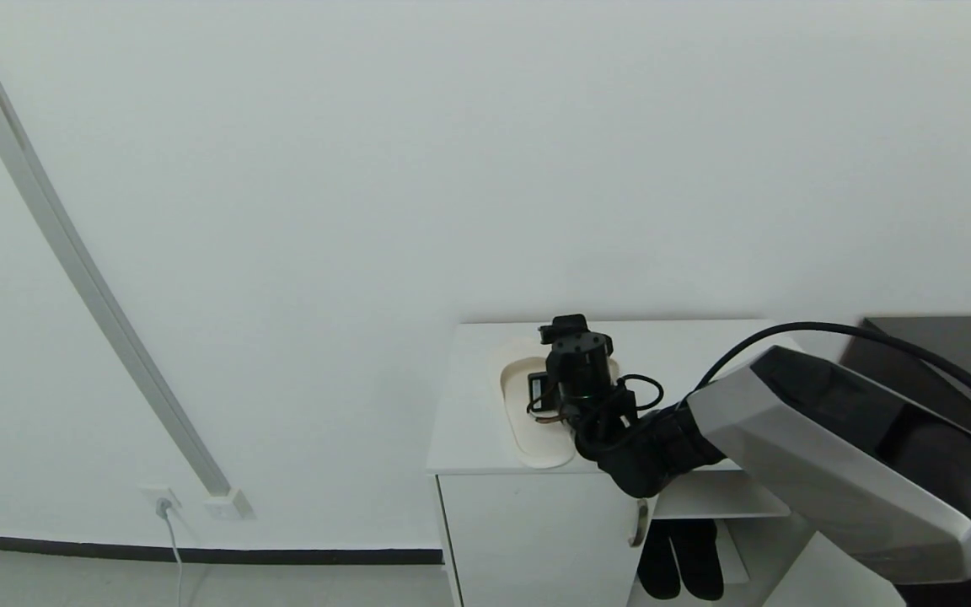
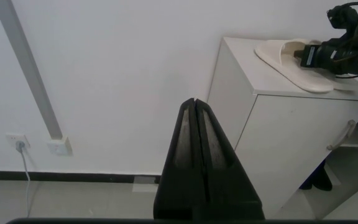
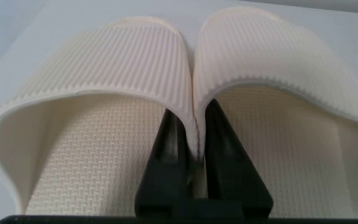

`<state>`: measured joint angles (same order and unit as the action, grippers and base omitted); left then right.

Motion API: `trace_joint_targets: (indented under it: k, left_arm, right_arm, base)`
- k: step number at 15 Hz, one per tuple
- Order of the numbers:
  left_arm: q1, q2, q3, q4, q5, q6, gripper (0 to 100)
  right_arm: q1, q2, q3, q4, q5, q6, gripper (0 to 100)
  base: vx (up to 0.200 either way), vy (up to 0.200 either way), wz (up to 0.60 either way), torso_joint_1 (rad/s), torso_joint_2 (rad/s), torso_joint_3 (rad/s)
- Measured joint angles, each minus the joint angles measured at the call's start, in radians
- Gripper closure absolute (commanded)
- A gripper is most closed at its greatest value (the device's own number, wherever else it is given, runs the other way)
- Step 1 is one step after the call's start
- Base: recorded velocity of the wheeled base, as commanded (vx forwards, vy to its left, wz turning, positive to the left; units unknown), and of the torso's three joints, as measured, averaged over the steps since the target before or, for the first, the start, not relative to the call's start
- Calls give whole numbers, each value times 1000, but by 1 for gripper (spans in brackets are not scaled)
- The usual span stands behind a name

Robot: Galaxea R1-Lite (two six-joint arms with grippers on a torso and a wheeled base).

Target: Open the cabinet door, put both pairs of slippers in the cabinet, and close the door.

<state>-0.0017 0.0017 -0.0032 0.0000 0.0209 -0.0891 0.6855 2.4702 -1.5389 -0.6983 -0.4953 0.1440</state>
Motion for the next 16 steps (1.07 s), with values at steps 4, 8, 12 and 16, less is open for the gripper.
trace_joint_targets:
  k: [4, 8, 12, 16]
  left_arm:
    - [0, 0, 0, 0, 0, 0, 100]
    - [0, 0, 0, 0, 0, 0, 100]
    - [0, 0, 0, 0, 0, -1, 100]
    - [0, 0, 0, 0, 1, -2, 100]
  right_arm:
    - [11, -53, 69, -12, 17, -8, 100]
    - [25, -190, 357, -234, 108, -84, 100]
    - [29, -391, 714, -394, 224, -120, 100]
    - [60, -598, 968, -425, 321, -118, 100]
  base:
    - [0, 0, 0, 0, 0, 0]
    - [0, 0, 0, 0, 0, 0]
    - [0, 0, 0, 0, 0, 0]
    - [0, 0, 0, 0, 0, 0]
